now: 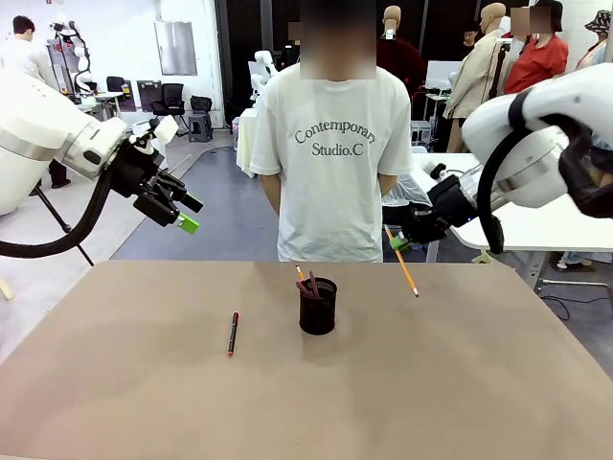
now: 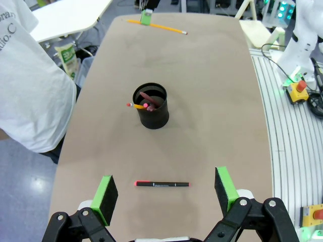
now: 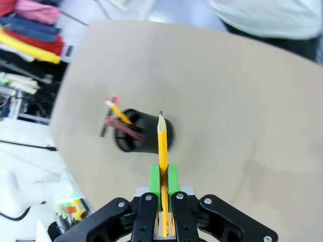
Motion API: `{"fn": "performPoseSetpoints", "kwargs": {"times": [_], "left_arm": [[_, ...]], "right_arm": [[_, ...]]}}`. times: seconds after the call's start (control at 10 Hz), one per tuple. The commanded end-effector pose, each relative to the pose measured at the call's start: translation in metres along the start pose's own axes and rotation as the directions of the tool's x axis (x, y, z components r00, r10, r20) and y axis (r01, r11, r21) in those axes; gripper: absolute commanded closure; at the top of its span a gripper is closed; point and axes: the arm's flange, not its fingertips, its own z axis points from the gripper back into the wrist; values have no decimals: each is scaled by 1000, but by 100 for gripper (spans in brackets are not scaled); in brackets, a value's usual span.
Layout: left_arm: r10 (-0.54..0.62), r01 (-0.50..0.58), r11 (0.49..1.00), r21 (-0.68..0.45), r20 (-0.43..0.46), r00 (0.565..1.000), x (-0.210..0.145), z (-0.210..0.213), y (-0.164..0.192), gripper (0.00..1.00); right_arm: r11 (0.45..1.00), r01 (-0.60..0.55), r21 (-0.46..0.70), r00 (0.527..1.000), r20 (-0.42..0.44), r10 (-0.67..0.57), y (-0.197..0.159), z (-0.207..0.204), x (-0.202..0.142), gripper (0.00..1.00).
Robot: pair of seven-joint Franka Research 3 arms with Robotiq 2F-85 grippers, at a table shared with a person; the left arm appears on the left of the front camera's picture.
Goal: Place the pens into the pen holder.
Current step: Pick up a writing instrument from the table and place it into the Pen holder.
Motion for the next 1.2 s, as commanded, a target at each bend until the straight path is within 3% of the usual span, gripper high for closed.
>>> {"fn": "performPoseSetpoints", "kwargs": {"times": [0.0,0.2,0.3,0.6,0.7,0.8,0.9,1.1], "left_arm": [[8,-8,1000,4,-15,1000,1,2,-1,0],[8,-8,1000,4,-15,1000,1,2,-1,0],[8,-8,1000,4,-15,1000,1,2,-1,0],[8,-8,1000,4,-15,1000,1,2,-1,0],[8,-8,1000,4,-15,1000,1,2,-1,0],[8,-8,1000,4,-15,1000,1,2,-1,0],[8,-8,1000,4,-15,1000,1,2,-1,0],[8,-8,1000,4,-15,1000,1,2,-1,0]], "right_arm": [[978,-187,93,974,146,172,4,15,-12,100],[891,-437,122,871,302,386,22,29,-15,100],[835,-545,82,797,359,485,24,36,-16,100],[707,-702,79,663,435,610,18,55,-11,100],[707,-702,90,662,449,600,14,58,-7,100],[775,-619,126,737,435,518,10,60,2,100],[724,-687,62,682,400,612,22,60,-7,100],[724,-687,62,682,400,612,22,60,-7,100]]}}
